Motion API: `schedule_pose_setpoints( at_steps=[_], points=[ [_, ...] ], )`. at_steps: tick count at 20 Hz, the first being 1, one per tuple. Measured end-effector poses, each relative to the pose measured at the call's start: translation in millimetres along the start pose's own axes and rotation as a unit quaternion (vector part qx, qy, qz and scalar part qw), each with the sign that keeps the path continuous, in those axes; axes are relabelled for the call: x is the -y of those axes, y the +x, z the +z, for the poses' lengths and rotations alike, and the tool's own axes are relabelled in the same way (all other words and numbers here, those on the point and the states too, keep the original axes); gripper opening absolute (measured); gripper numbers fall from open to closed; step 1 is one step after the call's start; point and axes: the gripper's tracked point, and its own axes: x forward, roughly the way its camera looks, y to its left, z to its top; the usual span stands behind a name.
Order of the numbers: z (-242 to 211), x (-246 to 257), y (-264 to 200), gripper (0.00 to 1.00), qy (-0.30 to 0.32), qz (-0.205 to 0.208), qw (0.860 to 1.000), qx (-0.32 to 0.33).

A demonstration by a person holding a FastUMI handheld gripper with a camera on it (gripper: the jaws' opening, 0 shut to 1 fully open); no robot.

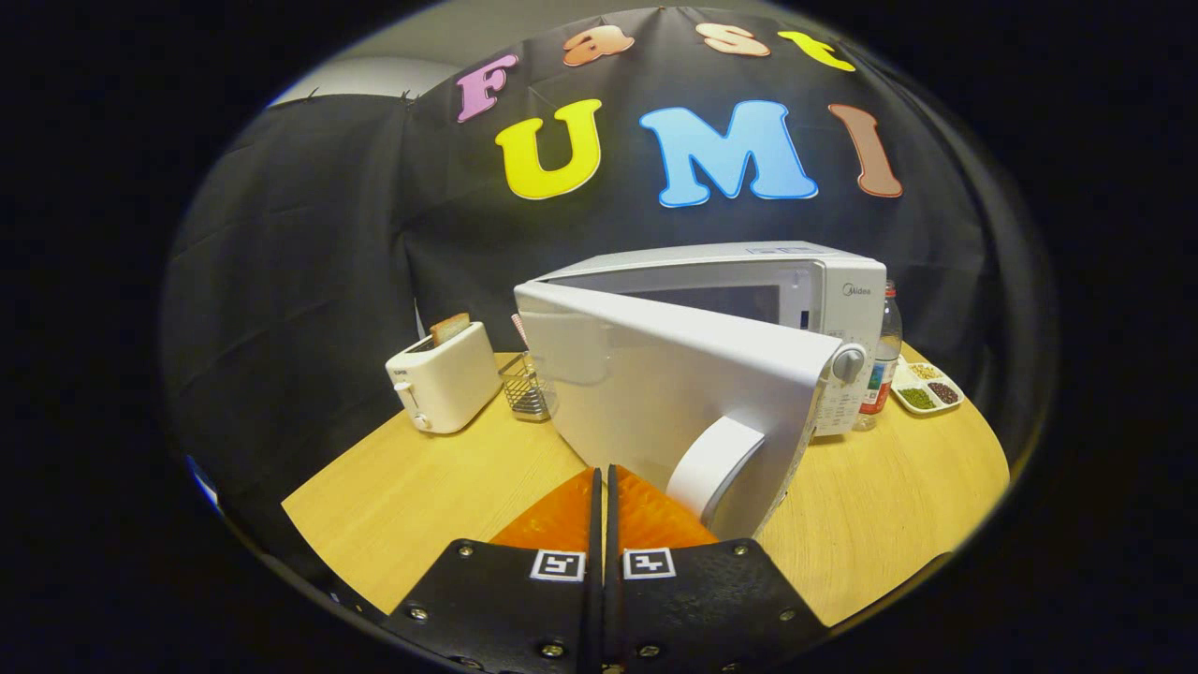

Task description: Open the microwave, put the food inside, and close the microwave door.

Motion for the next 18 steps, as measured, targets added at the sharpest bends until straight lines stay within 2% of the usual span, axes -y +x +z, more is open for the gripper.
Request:
schedule_pose_setpoints(
  at_steps=[18],
  points=[
    [43, 79, 68, 0.01, 0.027, -0.074, 0.997, 0.016]
  ],
)
